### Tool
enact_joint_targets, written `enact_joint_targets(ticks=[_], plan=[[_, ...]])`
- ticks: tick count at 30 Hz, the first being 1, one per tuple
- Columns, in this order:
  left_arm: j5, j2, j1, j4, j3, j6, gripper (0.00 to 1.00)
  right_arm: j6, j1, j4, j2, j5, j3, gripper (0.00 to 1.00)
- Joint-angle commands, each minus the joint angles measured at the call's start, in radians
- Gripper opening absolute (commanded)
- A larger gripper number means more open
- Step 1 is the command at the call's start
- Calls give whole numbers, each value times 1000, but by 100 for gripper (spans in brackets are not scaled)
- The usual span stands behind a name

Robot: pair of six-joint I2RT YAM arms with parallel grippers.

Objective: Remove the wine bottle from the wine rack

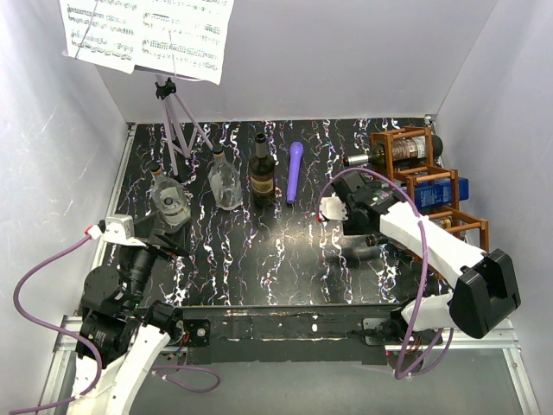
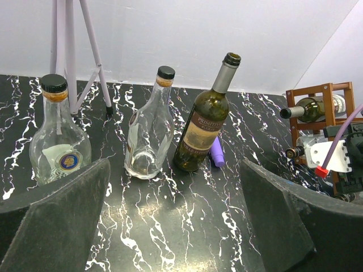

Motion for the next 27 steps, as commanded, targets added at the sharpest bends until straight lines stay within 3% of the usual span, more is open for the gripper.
enact_joint_targets(ticks=[1,15,27], plan=[[11,22,2,0,10,2,98,-79,-47,63,-33,-46,-34,94],[16,34,2,10,9,8,98,-245,-185,304,-157,-218,-178,91],[13,32,2,9,7,8,98,-300,-285,345,-211,-398,-213,89]])
